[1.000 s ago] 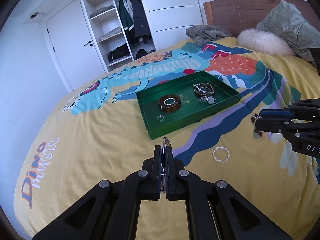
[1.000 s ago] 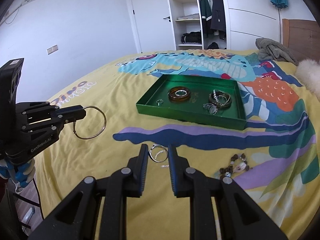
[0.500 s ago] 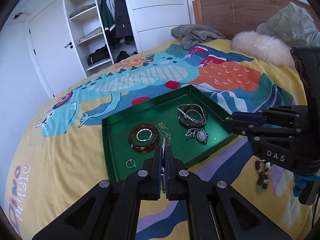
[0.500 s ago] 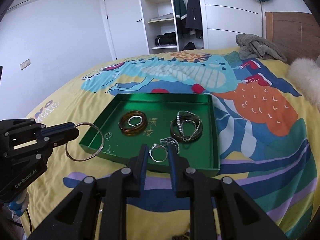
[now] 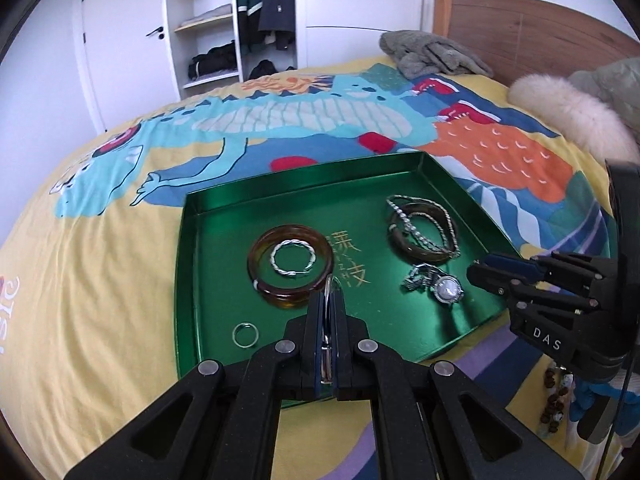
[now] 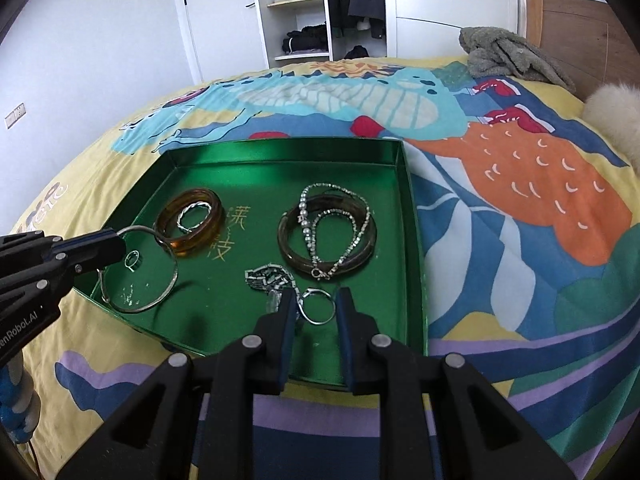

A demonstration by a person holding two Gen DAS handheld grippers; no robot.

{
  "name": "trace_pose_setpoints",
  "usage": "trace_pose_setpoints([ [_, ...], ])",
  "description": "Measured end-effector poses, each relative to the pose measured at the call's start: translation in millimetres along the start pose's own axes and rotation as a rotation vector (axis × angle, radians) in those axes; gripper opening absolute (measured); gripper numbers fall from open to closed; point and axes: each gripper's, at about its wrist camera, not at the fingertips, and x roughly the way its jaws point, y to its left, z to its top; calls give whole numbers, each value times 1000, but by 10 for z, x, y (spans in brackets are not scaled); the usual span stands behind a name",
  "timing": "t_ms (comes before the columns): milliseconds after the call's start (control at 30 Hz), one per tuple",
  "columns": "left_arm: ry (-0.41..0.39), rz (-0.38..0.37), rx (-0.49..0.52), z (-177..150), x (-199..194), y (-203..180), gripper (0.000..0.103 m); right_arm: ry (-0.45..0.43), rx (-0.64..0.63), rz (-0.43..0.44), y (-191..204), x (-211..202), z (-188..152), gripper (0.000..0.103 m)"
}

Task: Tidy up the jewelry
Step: 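Carry the bangle and ring over the green tray with both tools, then drop the bangle into the tray while the right tool drops the ring beside it, then withdraw both tools from the tray toward the twisted hoop and beaded bracelet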

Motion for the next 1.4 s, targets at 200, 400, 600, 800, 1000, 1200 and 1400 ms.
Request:
trace_pose_setpoints([
  [200,44,32,-31,-38,106,107,4,40,-22,-20,-10,128,-47,19],
  [400,110,58,-89,-189,332,253,5,53,-22,-14,-32,159,-65,19],
  [600,138,67,-117,-279,424,321,6,60,-21,4,-60,179,-61,20],
  [800,149,57,-128,-275,401,340,6,70,-7,11,-74,182,-53,22],
  [1000,134,43,-148,-242,250,388,21,76,-3,3,-86,102,-36,32],
  [1200,78,58,-152,-160,-165,409,35,15,22,7,-65,-280,26,35],
  [1400,4,71,-153,-117,-781,393,45,-70,16,4,57,-914,99,39],
])
